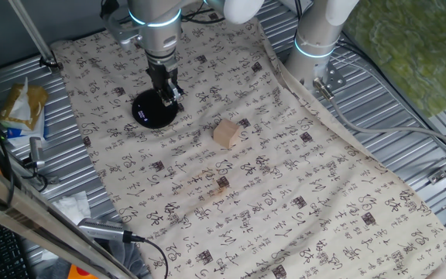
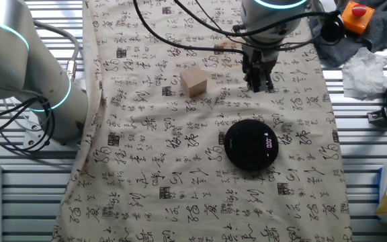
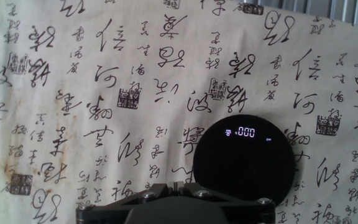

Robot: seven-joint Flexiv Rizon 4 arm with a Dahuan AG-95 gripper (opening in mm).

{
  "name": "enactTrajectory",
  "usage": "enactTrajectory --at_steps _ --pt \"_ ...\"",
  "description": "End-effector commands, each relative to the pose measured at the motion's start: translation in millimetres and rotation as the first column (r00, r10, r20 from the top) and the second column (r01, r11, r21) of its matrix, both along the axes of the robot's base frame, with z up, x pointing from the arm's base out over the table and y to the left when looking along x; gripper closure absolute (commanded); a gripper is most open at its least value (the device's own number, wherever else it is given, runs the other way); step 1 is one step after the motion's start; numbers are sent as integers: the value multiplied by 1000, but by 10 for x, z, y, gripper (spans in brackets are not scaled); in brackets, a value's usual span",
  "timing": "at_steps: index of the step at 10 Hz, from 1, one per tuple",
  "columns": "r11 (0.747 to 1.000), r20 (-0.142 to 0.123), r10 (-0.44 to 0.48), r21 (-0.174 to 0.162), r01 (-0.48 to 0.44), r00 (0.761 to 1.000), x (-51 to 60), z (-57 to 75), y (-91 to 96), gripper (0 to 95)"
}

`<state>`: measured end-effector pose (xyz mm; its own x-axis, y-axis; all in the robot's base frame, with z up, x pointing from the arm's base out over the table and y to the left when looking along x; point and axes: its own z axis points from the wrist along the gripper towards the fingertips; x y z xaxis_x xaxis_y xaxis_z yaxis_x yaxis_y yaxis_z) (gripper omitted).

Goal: Place the block on the scale

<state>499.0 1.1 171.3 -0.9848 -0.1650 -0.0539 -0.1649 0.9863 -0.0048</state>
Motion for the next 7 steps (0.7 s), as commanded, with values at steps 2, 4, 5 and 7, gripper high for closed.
enactTrajectory --at_steps 2,4,5,7 --pt "1000 3 9 2 -9 1000 3 -2 2 950" --pt "1000 -1 9 -1 -9 1000 3 -2 3 950" --pt "1000 1 -6 0 6 1000 3 -2 3 950" --pt "1000 0 -19 3 19 1000 3 -2 3 950"
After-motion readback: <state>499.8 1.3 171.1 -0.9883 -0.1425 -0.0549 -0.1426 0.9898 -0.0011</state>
